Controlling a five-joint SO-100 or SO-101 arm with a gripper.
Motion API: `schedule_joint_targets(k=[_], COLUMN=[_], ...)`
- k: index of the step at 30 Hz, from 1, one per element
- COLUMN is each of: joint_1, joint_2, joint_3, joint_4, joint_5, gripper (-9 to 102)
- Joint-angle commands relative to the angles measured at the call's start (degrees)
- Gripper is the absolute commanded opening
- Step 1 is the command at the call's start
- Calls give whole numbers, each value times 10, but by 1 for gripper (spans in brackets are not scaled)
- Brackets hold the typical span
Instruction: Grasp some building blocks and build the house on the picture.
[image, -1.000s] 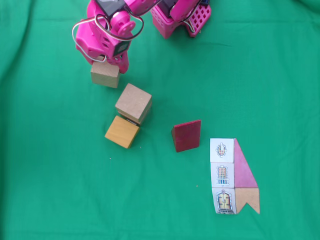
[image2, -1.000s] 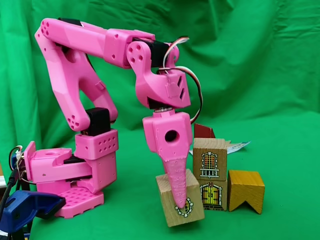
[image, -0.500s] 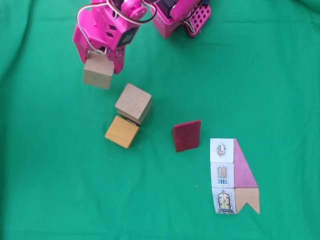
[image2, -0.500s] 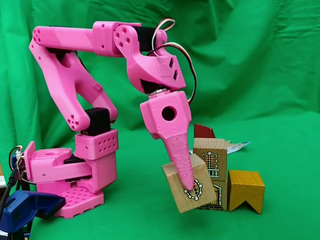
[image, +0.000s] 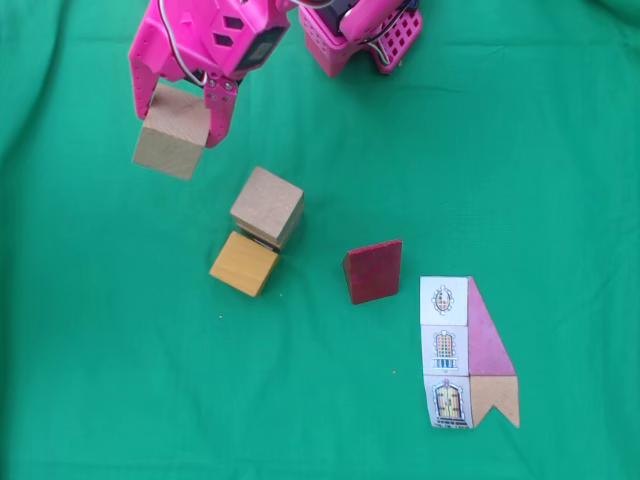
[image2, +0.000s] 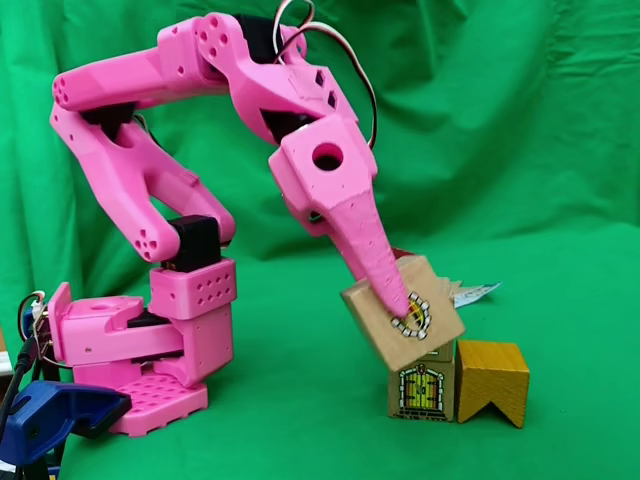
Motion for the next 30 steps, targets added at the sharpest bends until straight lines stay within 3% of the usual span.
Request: schedule_joint_targets(k=[1, 6, 12, 30], joint_1=[-3, -18, -54, -193], joint_2=[4, -11, -88, -187], joint_3=[-59, -127, -205, -270], joint_4=[44, 160, 230, 242], joint_5=[27, 77, 118, 282], gripper=[21, 21, 21, 21])
